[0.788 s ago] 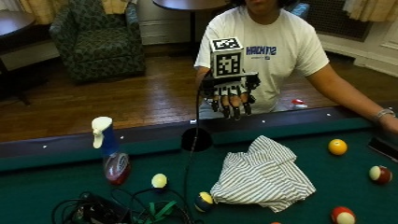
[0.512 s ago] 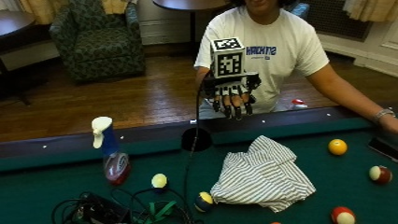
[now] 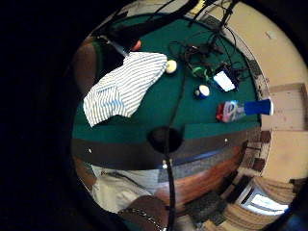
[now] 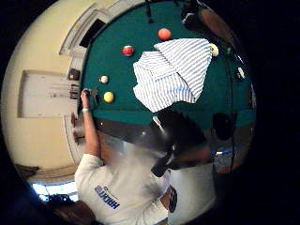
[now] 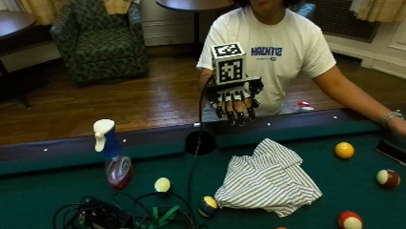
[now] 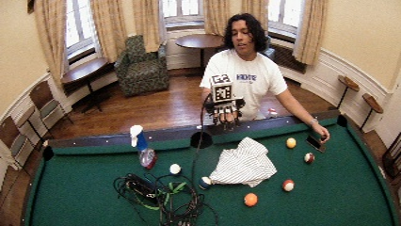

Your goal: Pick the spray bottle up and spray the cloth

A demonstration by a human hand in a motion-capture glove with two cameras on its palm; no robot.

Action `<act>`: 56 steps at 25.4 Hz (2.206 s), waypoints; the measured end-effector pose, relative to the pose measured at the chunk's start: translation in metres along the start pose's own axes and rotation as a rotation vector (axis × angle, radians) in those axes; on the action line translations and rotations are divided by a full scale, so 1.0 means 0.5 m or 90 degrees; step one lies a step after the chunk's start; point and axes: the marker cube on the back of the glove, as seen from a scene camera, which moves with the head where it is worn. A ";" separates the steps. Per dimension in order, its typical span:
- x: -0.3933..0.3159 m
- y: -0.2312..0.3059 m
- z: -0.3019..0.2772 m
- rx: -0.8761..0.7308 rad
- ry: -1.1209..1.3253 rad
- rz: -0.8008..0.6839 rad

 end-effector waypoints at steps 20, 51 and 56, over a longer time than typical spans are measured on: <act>0.209 0.067 0.036 0.106 0.019 0.121; 0.533 0.114 0.138 0.240 -0.077 0.322; 0.581 0.108 0.131 0.295 -0.122 0.363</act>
